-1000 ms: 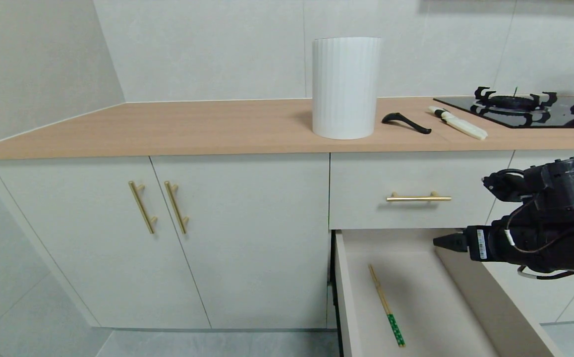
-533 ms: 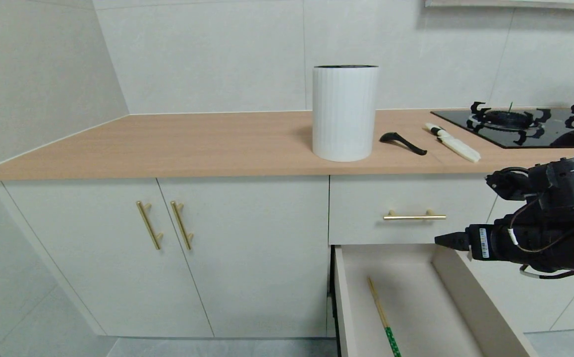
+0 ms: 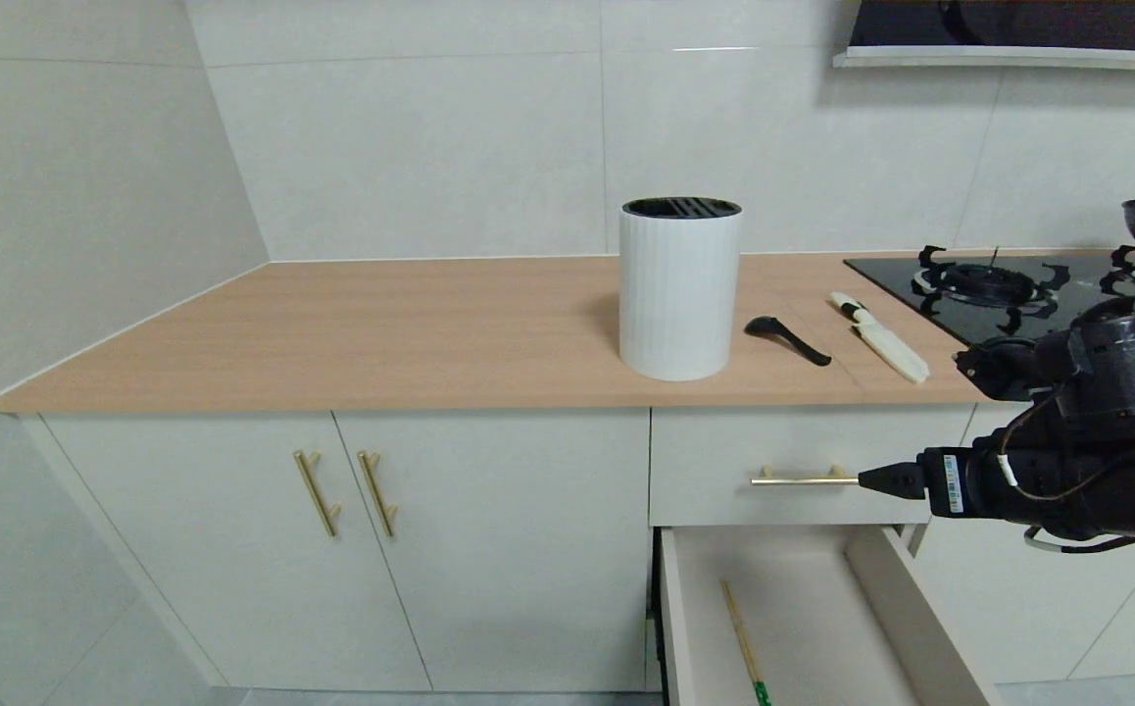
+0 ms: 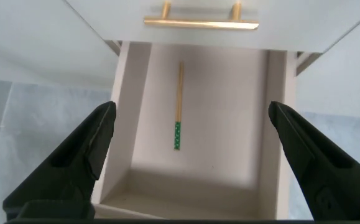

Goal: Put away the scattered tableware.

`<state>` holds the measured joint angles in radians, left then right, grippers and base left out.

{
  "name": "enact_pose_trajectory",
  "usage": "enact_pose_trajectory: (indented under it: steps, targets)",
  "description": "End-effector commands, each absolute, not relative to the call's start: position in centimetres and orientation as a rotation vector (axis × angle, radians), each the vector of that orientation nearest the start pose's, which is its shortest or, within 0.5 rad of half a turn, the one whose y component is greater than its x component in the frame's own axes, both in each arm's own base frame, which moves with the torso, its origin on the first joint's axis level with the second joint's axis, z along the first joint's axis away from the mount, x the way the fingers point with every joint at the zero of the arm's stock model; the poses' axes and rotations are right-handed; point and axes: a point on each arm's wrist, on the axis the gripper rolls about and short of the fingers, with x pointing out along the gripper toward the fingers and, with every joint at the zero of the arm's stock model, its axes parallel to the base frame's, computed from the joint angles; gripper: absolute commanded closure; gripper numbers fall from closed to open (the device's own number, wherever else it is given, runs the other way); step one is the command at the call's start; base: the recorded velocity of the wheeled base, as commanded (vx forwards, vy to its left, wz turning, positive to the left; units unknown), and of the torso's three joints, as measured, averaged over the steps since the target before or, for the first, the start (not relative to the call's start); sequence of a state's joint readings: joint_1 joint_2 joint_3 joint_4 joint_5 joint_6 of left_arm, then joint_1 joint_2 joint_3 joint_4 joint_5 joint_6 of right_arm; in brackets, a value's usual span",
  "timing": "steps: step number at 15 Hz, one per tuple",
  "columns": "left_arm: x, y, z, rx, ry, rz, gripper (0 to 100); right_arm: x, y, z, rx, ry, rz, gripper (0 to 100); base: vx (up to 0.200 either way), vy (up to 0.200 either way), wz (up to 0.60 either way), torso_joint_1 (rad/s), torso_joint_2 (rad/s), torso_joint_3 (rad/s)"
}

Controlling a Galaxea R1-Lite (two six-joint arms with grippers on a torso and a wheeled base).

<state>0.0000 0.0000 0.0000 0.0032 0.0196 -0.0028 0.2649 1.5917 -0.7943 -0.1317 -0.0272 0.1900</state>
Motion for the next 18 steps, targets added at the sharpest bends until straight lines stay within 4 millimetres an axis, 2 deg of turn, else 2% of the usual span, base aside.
enact_pose_trajectory:
  steps: [1, 11, 14, 16, 18]
  targets:
    - [-2.3, 0.0, 7.5, -0.003, 0.003, 0.020, 0, 25.5, 6.9, 16.3, 0.084, 0.683, 0.165, 0, 0.000, 0.000, 0.00, 0.198, -0.48, -0.276]
    - [-2.3, 0.0, 7.5, -0.003, 0.003, 0.020, 0, 25.5, 6.9, 16.3, 0.084, 0.683, 0.166, 0, 0.000, 0.000, 0.00, 0.220, -0.50, -0.281]
    - [-2.3, 0.0, 7.5, -0.003, 0.003, 0.020, 0, 25.7, 7.0, 16.6, 0.094, 0.641, 0.170, 0, 0.000, 0.000, 0.00, 0.077, -0.16, -0.089]
    - [-2.3, 0.0, 7.5, -0.003, 0.003, 0.020, 0, 26.5, 7.0, 17.2, 0.117, 0.554, 0.174, 0, 0.000, 0.000, 0.00, 0.013, -0.03, -0.016]
    - [-2.3, 0.0, 7.5, -0.003, 0.003, 0.020, 0, 29.8, 7.1, 17.9, 0.134, 0.475, 0.159, 0, 0.000, 0.000, 0.00, 0.000, 0.00, 0.000]
